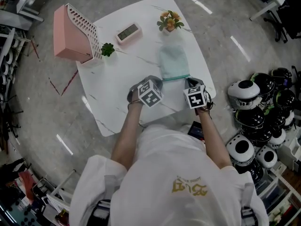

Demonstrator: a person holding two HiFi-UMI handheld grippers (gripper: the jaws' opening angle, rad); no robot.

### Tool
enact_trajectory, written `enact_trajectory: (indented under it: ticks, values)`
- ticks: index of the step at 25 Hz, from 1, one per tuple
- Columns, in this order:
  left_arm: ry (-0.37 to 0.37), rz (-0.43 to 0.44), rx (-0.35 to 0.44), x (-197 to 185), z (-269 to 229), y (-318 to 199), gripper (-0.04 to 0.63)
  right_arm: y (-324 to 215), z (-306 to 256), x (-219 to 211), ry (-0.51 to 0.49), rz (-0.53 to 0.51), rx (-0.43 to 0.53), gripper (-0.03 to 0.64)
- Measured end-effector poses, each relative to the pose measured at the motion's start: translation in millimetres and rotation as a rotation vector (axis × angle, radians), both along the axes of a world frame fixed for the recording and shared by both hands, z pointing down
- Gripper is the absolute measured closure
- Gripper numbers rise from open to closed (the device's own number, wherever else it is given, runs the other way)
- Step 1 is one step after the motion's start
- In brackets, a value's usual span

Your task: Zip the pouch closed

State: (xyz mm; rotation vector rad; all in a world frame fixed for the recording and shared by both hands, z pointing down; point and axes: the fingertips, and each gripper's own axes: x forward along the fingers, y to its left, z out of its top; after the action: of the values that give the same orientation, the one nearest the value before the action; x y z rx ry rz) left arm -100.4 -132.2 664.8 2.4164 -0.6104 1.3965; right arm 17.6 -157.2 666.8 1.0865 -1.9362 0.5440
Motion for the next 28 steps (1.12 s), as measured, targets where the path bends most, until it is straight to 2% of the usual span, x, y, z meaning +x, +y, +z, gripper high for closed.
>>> enact_trajectory:
  ticks: [5,8,11,16,21,23,28]
  values:
    - [0.136,-0.171,-0.013,-3,-13,-7,0.454,1,-15,5,-0.049,0.056,0.022,0.566]
    - [0.203,-0.251,0.024,-3,-33,-10,0.481,1,-33,7,-0.107,0.087,0.048,0.566]
    - [0.274,-0.338,0.095,-1,-62,-16,0.529,0,-57,8,-0.217,0.112,0.085,0.604]
    - [0.468,-0.563,0.193,-3,-123,-19,0.577,10,-107,0,-0.372,0.042,0.146,0.604]
    - [0.717,-0.73,0.19,8,-175,-7,0.577,28,-151,-1,-0.503,-0.01,0.177,0.604]
    - [0.729,-0.748,0.211,17,-186,4,0.577,35,-164,5,-0.515,-0.018,0.206,0.604]
    - [0.663,-0.769,0.284,27,-197,29,0.577,52,-176,13,-0.548,-0.024,0.204,0.604]
